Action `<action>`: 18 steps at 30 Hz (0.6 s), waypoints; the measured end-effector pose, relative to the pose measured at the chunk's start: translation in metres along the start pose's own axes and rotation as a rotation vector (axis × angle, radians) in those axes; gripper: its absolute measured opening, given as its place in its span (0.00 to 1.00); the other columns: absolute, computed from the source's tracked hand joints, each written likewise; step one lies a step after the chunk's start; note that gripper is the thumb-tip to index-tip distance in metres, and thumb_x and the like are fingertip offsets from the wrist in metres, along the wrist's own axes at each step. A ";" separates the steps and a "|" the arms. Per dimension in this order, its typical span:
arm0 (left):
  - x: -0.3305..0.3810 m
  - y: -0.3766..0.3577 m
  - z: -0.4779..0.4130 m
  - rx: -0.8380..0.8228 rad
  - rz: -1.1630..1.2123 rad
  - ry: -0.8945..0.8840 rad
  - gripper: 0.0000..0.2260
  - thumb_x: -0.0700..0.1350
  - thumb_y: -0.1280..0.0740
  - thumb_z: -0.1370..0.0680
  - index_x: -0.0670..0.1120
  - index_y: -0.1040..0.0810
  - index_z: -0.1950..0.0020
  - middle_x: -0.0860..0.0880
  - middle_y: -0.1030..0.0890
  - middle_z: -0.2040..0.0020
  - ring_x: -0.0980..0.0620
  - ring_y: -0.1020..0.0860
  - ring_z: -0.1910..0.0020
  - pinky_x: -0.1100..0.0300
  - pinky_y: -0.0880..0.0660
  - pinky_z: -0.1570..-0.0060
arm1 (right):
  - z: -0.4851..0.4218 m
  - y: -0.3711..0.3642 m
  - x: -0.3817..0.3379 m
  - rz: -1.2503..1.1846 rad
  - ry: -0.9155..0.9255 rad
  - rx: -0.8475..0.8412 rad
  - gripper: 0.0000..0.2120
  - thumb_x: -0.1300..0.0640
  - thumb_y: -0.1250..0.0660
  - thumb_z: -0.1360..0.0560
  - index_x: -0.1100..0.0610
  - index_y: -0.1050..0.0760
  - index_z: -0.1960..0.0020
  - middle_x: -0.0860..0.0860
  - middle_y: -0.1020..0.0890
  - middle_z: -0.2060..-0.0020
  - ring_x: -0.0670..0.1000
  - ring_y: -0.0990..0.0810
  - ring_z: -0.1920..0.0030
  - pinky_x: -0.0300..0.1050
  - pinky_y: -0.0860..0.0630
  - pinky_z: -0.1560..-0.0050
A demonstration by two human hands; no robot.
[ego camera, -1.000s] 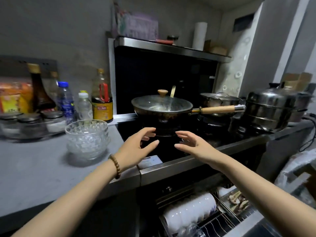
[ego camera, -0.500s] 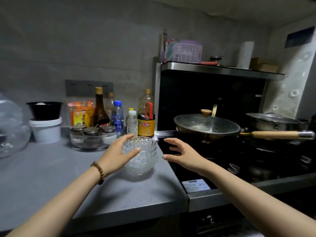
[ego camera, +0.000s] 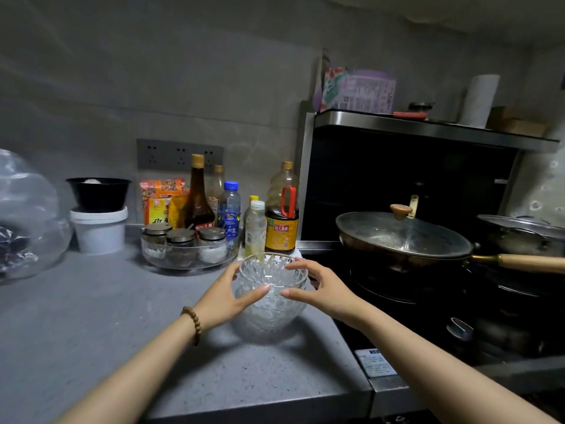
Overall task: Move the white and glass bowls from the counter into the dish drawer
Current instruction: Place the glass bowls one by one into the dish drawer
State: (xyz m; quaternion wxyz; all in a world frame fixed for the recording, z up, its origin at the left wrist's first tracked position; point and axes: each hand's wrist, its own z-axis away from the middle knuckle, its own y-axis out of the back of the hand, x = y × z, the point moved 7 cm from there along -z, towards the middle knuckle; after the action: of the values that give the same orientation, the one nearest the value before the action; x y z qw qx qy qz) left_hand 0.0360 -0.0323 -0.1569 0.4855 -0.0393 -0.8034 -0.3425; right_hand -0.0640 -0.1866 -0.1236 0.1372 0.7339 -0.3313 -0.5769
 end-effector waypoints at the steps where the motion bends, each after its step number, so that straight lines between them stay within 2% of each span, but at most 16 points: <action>1: 0.001 -0.002 0.000 -0.009 0.009 -0.015 0.37 0.69 0.32 0.40 0.61 0.41 0.36 0.60 0.33 0.38 0.61 0.35 0.39 0.65 0.38 0.40 | -0.001 -0.001 0.001 0.015 0.008 -0.002 0.24 0.48 0.24 0.34 0.49 0.24 0.39 0.39 0.32 0.37 0.38 0.36 0.35 0.36 0.41 0.35; 3: -0.001 -0.004 -0.002 -0.022 0.021 -0.023 0.38 0.69 0.33 0.40 0.61 0.41 0.34 0.62 0.35 0.40 0.63 0.36 0.40 0.66 0.39 0.41 | -0.004 -0.002 0.004 0.033 0.027 0.002 0.20 0.48 0.24 0.34 0.50 0.21 0.44 0.40 0.32 0.36 0.38 0.37 0.34 0.37 0.42 0.34; 6: -0.004 -0.005 -0.003 -0.024 0.036 -0.040 0.38 0.68 0.33 0.39 0.59 0.40 0.33 0.60 0.33 0.38 0.65 0.35 0.42 0.70 0.38 0.43 | -0.005 -0.001 0.004 0.031 0.045 0.020 0.14 0.49 0.24 0.34 0.54 0.19 0.53 0.41 0.29 0.35 0.40 0.33 0.33 0.38 0.41 0.32; 9: -0.009 -0.007 -0.005 -0.009 0.031 -0.021 0.42 0.68 0.33 0.38 0.55 0.41 0.28 0.54 0.35 0.29 0.60 0.37 0.37 0.61 0.38 0.40 | -0.004 -0.001 0.003 0.054 0.058 0.041 0.11 0.50 0.24 0.34 0.55 0.22 0.61 0.44 0.24 0.37 0.41 0.29 0.37 0.41 0.38 0.31; 15: -0.001 0.000 -0.006 0.038 0.001 0.015 0.47 0.74 0.37 0.39 0.55 0.43 0.26 0.51 0.40 0.25 0.51 0.42 0.26 0.47 0.42 0.29 | 0.000 0.006 -0.012 -0.002 0.100 0.099 0.11 0.48 0.25 0.34 0.53 0.23 0.63 0.45 0.18 0.47 0.42 0.23 0.41 0.43 0.33 0.35; 18: 0.021 0.005 -0.005 0.068 0.069 -0.067 0.41 0.71 0.36 0.35 0.57 0.43 0.27 0.52 0.38 0.26 0.53 0.40 0.28 0.53 0.40 0.32 | 0.004 0.020 -0.027 -0.065 0.157 0.131 0.09 0.49 0.25 0.33 0.53 0.22 0.63 0.49 0.15 0.54 0.43 0.19 0.49 0.39 0.28 0.40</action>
State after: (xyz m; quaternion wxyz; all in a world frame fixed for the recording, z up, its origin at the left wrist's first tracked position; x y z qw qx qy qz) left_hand 0.0309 -0.0366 -0.1358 0.4707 -0.0616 -0.8287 -0.2964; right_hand -0.0777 -0.1832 -0.0923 0.0957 0.7946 -0.3324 -0.4990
